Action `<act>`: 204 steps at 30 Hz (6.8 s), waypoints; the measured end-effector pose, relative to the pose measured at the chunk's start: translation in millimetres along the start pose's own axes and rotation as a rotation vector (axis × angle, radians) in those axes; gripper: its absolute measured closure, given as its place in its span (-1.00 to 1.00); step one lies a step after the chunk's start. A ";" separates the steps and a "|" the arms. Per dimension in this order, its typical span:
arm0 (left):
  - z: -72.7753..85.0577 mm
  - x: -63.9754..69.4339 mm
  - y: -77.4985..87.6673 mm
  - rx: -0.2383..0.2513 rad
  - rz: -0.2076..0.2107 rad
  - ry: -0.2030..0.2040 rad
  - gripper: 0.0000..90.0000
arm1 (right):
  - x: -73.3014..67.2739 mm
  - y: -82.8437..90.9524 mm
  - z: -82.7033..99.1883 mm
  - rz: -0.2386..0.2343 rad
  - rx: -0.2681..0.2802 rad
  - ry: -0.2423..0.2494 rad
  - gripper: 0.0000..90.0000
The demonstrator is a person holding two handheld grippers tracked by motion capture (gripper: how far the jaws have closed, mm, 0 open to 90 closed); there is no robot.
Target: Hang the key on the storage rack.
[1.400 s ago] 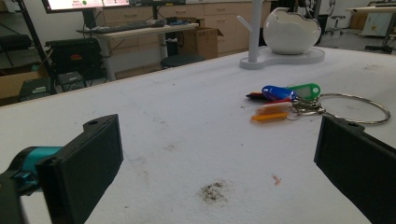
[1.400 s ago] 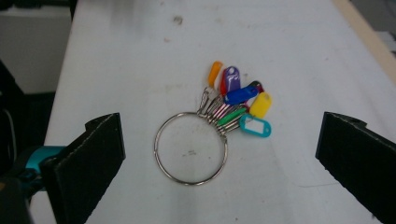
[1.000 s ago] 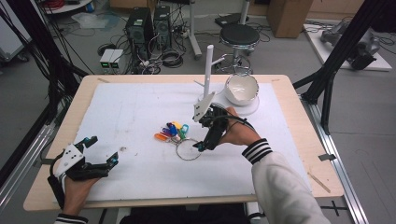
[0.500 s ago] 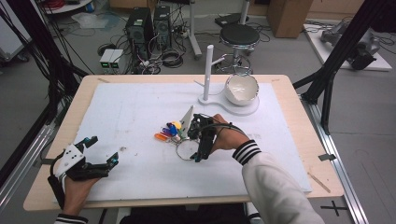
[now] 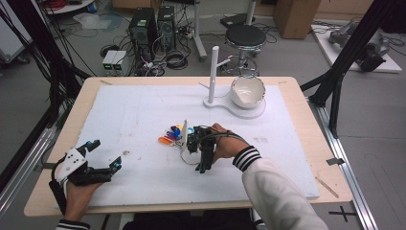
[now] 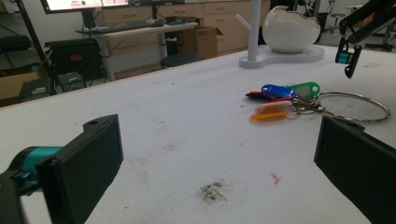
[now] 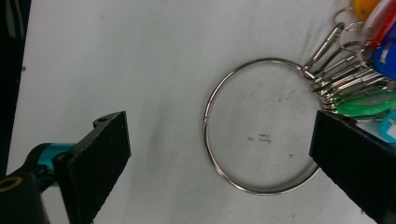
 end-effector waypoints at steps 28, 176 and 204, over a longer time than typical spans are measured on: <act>0.0 0.0 0.0 0.000 -0.001 0.000 -0.96 | -0.3 -13.8 -3.0 -0.022 -0.156 -0.002 0.11; 0.0 0.1 -0.8 -0.002 -0.006 0.002 -0.96 | 119.7 103.2 146.5 0.474 0.739 -0.839 0.97; 0.0 0.3 -0.5 -0.002 -0.005 -0.006 -0.96 | 125.0 94.1 141.4 0.535 0.696 -0.842 0.60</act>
Point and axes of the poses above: each handheld gripper's, and its own axes: y roughly backward along the jaws, z roughly out of its underside, x roughly to its right, the point moved 4 cm from there along -y, roughly forward along the jaws, and after that the axes turned 3 degrees about z, right-handed, at the moved point
